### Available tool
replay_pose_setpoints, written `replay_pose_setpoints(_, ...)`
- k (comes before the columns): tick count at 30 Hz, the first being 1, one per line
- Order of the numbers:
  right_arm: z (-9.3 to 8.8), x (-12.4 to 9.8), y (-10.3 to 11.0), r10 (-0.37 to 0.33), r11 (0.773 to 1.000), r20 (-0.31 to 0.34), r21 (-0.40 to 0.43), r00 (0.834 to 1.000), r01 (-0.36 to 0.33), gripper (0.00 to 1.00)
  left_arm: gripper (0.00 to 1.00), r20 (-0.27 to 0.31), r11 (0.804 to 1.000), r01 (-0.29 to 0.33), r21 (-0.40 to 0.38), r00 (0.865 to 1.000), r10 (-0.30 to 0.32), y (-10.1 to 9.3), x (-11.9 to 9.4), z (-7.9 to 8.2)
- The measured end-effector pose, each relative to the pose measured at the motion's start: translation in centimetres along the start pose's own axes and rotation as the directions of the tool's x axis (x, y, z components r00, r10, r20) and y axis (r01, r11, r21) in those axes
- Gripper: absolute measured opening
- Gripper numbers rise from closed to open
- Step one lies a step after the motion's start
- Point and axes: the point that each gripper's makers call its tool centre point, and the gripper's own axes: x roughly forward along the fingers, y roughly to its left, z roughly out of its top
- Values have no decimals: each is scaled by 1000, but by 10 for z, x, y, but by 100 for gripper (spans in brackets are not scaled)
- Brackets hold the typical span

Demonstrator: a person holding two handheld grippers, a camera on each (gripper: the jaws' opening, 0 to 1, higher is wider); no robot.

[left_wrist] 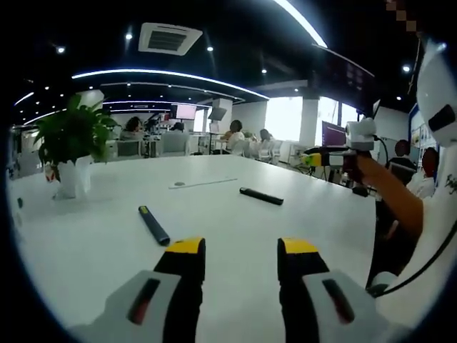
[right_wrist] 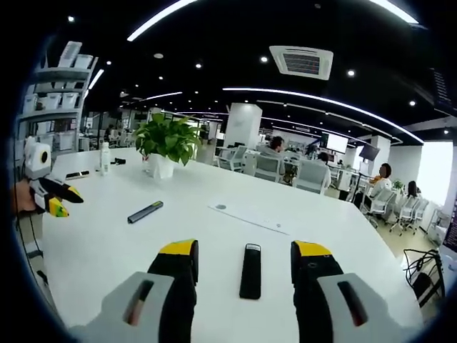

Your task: Pflip the remote and laser pointer to the front side, press the buttons, and align them neatly on the table

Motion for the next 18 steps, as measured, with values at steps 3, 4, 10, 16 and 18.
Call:
replay_pose_setpoints(3,-3,6,-7,-7,1000,-9,-6,1000,7,55,42,0,1000,3,-2,1000,-3,0,5,0)
replay_pose_setpoints(4,-3,7,-7,-7,1000,-11,-8,1000,7,55,42,0,1000,2,-3,1000,-2,0,5,0)
replay_pose_setpoints(10,-7,12,-6,-3,1000,-26,-19,1000,2,54,42,-2,1000,-5,-9,1000,5,2,3,-3)
replay_pose_setpoints(16,-10,15,-5,3,1000,-42,-31,999,-4,55,42,-11,1000,-16,-15,1000,16,1,0,-9)
replay_pose_setpoints(18,-12,17,-6,1,1000,-46,-31,999,-3,55,42,-10,1000,-20,-19,1000,20,2,0,-10)
